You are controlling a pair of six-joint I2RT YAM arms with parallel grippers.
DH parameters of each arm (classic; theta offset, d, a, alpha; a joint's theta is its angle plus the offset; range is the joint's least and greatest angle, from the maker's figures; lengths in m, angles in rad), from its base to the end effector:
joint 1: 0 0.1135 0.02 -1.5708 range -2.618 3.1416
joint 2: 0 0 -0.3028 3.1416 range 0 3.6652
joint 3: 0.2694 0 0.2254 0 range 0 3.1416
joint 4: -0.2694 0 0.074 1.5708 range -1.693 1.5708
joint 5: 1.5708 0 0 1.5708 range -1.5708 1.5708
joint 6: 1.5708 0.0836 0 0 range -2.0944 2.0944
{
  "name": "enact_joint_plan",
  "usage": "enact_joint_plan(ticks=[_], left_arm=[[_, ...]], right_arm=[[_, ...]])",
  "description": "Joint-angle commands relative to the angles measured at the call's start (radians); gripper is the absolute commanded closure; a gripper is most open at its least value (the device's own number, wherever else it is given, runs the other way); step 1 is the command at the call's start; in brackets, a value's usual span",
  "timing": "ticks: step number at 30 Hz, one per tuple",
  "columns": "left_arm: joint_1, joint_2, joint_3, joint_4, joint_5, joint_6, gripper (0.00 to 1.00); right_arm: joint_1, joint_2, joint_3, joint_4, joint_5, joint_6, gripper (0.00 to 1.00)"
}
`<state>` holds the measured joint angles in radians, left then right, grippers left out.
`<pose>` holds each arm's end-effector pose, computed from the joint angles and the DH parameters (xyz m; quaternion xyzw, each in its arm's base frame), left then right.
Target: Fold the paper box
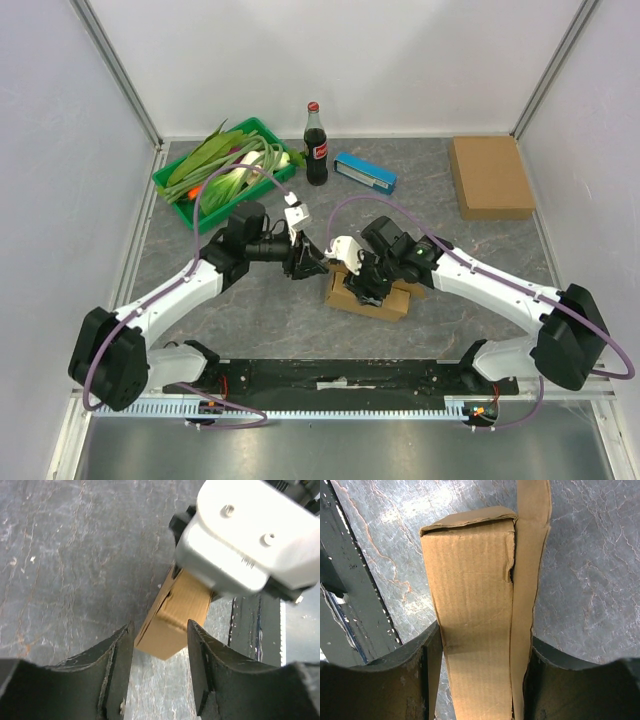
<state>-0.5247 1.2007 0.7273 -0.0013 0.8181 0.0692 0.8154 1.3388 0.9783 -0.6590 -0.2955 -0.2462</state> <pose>0.1839 -0.1770 0.2902 0.4273 0.6882 -0.4387 0.3890 0.1574 0.2027 0.2565 -0.5164 0.8005 0.2115 0.2186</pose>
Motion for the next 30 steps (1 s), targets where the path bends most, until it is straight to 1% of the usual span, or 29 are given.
enact_joint_plan(ticks=[1,6,7,8,12,13,14,15,17,19,21,23,24,26,27,30], left_arm=[[-0.038,0.040,0.086,0.020,0.053,0.064,0.50],[-0.077,0.077,0.098,0.017,0.001,0.069,0.55],[-0.080,0.082,0.104,0.008,-0.007,0.079,0.58],[-0.086,0.088,0.113,-0.017,-0.014,0.086,0.59],[-0.093,0.103,0.119,-0.023,-0.052,0.089,0.67],[-0.103,0.106,0.126,-0.025,-0.066,0.084,0.76],[-0.107,0.106,0.127,-0.031,-0.095,0.083,0.81],[-0.113,0.106,0.127,-0.037,-0.111,0.083,0.89],[-0.129,0.099,0.129,-0.051,-0.173,0.078,0.97],[-0.135,0.091,0.120,-0.051,-0.206,0.057,0.98],[-0.141,0.092,0.118,-0.051,-0.240,0.020,0.98],[-0.143,0.100,0.119,-0.052,-0.235,-0.048,0.98],[-0.143,0.102,0.118,-0.046,-0.240,-0.107,0.98],[-0.146,0.097,0.104,-0.025,-0.275,-0.167,0.98],[-0.146,0.097,0.092,-0.019,-0.286,-0.221,0.98],[-0.146,0.105,0.077,-0.003,-0.310,-0.333,0.98]], right_arm=[[0.002,0.002,0.046,0.018,-0.022,-0.016,0.58],[0.007,0.011,0.051,0.016,-0.013,-0.018,0.59],[0.005,0.011,0.053,0.018,-0.011,-0.018,0.59],[0.007,0.016,0.054,0.016,-0.010,-0.018,0.59],[0.011,0.017,0.060,0.009,0.005,-0.018,0.59],[0.017,0.019,0.062,0.007,0.015,-0.016,0.59],[0.018,0.016,0.060,0.006,0.025,-0.015,0.59],[0.022,0.016,0.057,0.010,0.036,-0.007,0.58],[0.027,0.010,0.048,0.018,0.077,0.002,0.55],[0.044,0.007,0.034,0.032,0.108,0.019,0.53],[0.071,0.013,0.025,0.045,0.172,0.036,0.51],[0.093,0.016,0.019,0.064,0.240,0.057,0.48],[0.112,0.019,0.013,0.070,0.258,0.065,0.46],[0.126,0.025,0.005,0.088,0.275,0.084,0.43],[0.142,0.029,0.003,0.096,0.285,0.091,0.41],[0.174,0.062,0.007,0.098,0.329,0.107,0.41]])
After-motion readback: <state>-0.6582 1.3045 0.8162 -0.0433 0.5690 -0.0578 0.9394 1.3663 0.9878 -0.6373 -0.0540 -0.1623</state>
